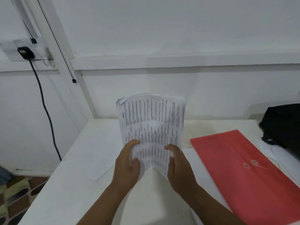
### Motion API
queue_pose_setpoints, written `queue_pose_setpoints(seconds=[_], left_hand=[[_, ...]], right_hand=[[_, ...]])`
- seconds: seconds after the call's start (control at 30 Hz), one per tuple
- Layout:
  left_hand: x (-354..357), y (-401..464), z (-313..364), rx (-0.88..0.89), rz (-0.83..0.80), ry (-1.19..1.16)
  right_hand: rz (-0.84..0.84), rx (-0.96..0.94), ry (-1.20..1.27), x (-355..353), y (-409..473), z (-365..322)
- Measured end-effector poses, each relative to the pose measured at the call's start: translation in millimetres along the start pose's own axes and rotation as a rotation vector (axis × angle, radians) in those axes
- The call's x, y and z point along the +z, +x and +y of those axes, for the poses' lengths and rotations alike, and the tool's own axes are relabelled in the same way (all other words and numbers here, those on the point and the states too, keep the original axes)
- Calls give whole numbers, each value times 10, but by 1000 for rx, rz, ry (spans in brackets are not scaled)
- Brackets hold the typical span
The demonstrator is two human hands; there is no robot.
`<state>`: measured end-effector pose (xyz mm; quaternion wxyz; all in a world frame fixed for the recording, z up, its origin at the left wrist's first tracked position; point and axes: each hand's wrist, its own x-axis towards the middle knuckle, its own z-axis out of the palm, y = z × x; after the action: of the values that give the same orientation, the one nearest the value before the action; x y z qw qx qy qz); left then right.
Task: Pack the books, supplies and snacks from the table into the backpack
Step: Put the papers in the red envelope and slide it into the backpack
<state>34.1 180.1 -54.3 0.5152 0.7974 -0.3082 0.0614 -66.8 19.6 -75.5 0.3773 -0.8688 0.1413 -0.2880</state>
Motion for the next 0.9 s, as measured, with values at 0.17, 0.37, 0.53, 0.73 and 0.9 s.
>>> queue_pose_setpoints(seconds=[0.17,0.37,0.53,0.73,0.9], left_hand=[[-536,317,-64,-183,-143,-126],[-1345,816,-844,-479,-300,-25],[-1713,1202,-1512,-463,-512,80],[-1748,1391,-2098,-416,-748,262],[-1720,1374,-1960,-314,-718,203]], right_hand=[[-101,101,237,221,212,-333],[-391,498,307,943,518,-759],[-360,581,103,1696,515,-1061],[-277,756,-255,2201,391,-1269],[-187,806,-59,2228,453,-1352]])
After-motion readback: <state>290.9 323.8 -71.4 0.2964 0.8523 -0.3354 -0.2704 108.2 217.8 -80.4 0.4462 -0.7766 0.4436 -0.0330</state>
